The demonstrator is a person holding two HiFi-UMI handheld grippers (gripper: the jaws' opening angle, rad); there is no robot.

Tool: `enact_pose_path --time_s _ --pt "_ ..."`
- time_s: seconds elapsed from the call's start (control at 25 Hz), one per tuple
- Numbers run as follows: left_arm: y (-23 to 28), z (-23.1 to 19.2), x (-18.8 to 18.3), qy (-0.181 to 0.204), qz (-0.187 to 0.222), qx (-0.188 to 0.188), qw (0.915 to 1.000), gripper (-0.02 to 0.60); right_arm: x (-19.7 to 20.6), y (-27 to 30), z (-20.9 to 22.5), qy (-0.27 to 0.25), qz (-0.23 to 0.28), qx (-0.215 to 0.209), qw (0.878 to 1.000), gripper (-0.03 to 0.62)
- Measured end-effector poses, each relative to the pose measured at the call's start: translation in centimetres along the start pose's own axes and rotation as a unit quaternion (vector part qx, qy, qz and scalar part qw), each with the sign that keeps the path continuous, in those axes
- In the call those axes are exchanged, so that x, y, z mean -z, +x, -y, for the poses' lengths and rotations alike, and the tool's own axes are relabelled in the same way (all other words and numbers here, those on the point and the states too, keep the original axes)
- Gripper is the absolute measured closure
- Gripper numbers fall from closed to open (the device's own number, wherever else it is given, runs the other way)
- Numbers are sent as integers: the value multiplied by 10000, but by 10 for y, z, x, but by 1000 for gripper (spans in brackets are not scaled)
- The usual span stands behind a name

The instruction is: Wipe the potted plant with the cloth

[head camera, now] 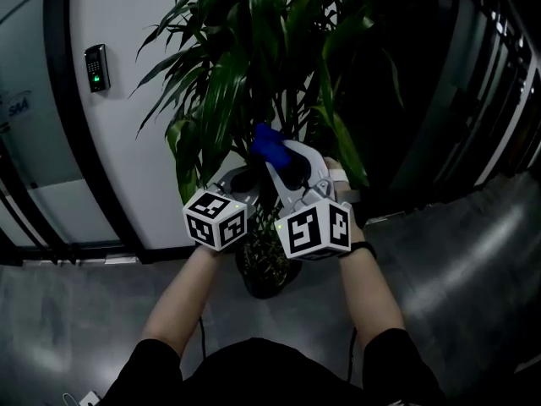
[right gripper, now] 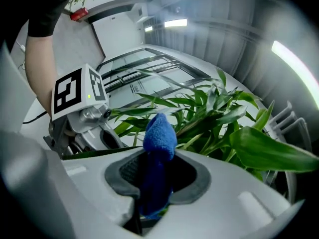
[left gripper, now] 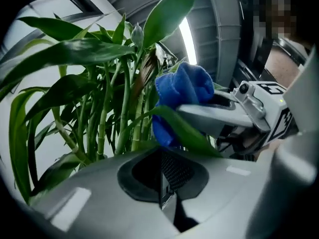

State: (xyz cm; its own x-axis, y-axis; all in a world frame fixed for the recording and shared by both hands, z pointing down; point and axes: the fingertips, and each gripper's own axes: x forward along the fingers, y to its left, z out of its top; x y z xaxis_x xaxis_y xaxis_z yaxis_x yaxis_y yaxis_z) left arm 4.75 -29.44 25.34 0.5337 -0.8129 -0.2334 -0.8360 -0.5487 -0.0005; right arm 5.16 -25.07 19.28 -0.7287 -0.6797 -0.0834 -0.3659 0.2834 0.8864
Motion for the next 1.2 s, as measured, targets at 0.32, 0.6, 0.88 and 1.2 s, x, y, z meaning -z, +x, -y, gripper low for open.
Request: enact_pose_path --time_s 0.32,0.6,0.88,1.2 --pt "10 -1 3 -603 175 274 9977 575 13 -6 -26 368 14 -447 9983 488" --pt "15 1 12 -887 246 328 9952 575 24 -19 -39 878 23 -560 9946 488" --pt "13 -9 19 -1018 353 37 9942 575 36 -28 -62 1154 26 -663 9911 488" --pt "6 -20 18 -1110 419 -19 9929 575 51 -34 -91 1549 -3 -892 9839 488"
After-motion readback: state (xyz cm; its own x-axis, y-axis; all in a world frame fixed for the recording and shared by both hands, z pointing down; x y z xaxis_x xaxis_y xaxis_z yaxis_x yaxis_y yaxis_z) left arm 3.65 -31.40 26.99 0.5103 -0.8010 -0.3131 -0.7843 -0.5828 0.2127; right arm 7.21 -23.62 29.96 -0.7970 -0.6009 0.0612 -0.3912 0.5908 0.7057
